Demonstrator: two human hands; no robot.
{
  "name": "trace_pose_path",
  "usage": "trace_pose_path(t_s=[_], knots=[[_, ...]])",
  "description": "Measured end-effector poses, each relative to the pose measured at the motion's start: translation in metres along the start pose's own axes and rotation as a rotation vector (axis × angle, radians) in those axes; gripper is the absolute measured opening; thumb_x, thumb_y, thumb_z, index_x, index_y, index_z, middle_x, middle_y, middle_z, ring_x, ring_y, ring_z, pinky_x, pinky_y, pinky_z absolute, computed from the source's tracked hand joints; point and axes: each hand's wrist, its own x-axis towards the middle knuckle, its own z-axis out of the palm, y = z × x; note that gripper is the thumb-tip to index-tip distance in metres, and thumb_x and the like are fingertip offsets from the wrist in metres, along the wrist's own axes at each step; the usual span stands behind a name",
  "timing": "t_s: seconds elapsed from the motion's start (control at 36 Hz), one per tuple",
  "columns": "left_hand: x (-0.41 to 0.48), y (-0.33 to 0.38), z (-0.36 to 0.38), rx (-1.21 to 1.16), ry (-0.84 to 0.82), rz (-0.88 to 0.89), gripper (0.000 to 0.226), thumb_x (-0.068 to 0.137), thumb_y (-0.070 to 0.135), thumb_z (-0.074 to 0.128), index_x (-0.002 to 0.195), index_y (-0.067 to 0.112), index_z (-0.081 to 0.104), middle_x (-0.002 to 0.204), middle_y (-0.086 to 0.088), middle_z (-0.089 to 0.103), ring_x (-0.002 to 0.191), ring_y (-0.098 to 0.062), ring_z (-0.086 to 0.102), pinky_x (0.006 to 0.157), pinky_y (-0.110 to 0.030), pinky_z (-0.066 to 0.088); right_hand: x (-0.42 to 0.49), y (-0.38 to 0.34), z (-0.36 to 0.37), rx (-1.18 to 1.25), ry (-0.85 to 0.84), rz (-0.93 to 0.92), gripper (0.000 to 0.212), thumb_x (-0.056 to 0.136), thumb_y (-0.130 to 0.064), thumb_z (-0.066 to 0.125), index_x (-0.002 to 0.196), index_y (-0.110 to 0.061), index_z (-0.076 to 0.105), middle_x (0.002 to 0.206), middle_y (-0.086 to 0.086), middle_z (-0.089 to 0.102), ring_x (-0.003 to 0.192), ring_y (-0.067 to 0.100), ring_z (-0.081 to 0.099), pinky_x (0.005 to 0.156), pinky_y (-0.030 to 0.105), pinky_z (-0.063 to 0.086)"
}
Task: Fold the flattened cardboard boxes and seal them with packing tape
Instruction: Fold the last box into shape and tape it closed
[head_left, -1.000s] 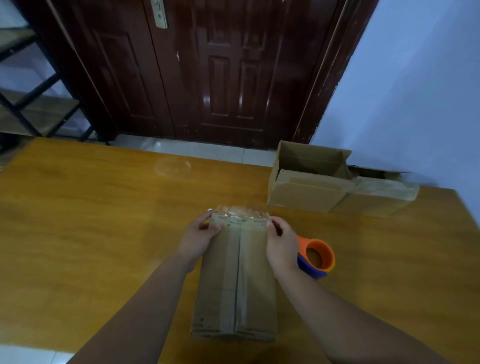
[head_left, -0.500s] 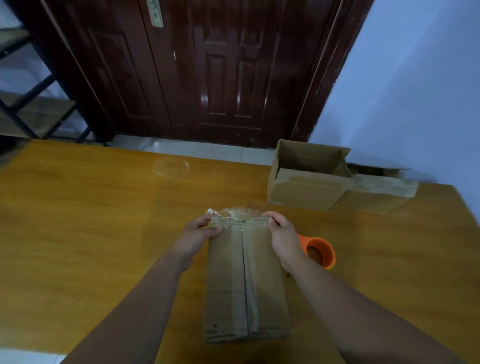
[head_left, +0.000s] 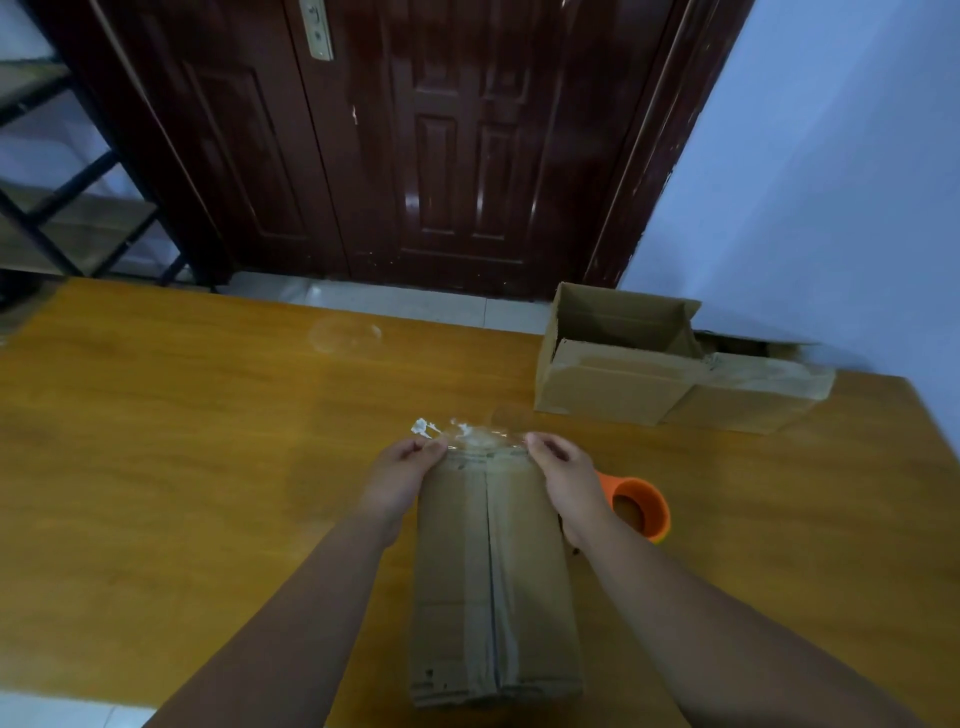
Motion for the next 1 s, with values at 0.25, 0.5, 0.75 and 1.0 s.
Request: trace_pose_path(t_s=[0.25,0.5,0.75,1.0], knots=[[0.004,0.000,0.017,-0.059,0.242,-0.028,0.028,0.089,0.023,0.066,0.069,0.008,0.055,0.073,-0.016,0.054,0.070,-0.025,0.052,0.064,-0.031,0.040,0.003,-0.008,0.007,-0.039,0.099,0.041,0.019,0.093,-0.024,0.057,0.081,-0.009,0.059,0.080,0.014,0.056,0.075,0.027,0.054,0.069,0.036,0.044],[0.012,0.003,0.024,0.015,0.330,-0.120,0.041,0.084,0.013,0.061,0.052,0.016,0.037,0.050,-0.003,0.034,0.052,-0.023,0.032,0.052,-0.028,0.023,0.006,-0.007,0.016,-0.319,0.201,-0.118,0.013,0.094,-0.021,0.053,0.082,-0.015,0.054,0.074,-0.004,0.052,0.070,0.017,0.049,0.058,0.028,0.035],[0.012,0.000,0.026,0.104,0.376,-0.141,0.027,0.083,0.023,0.064,0.094,0.013,0.041,0.107,-0.018,0.051,0.081,-0.029,0.048,0.060,-0.031,0.036,-0.003,0.001,0.024,-0.767,0.218,-0.695,0.019,0.095,-0.017,0.050,0.109,-0.018,0.063,0.105,-0.002,0.064,0.107,0.015,0.051,0.090,0.030,0.044],[0.012,-0.003,0.028,0.250,0.403,0.007,0.024,0.082,0.000,0.042,0.094,0.017,0.053,0.114,-0.022,0.056,0.072,-0.030,0.052,0.054,-0.030,0.035,-0.003,0.006,0.027,-1.194,-0.079,-0.892,0.036,0.097,-0.043,0.044,0.121,-0.022,0.059,0.119,0.000,0.061,0.110,0.023,0.055,0.103,0.039,0.030]])
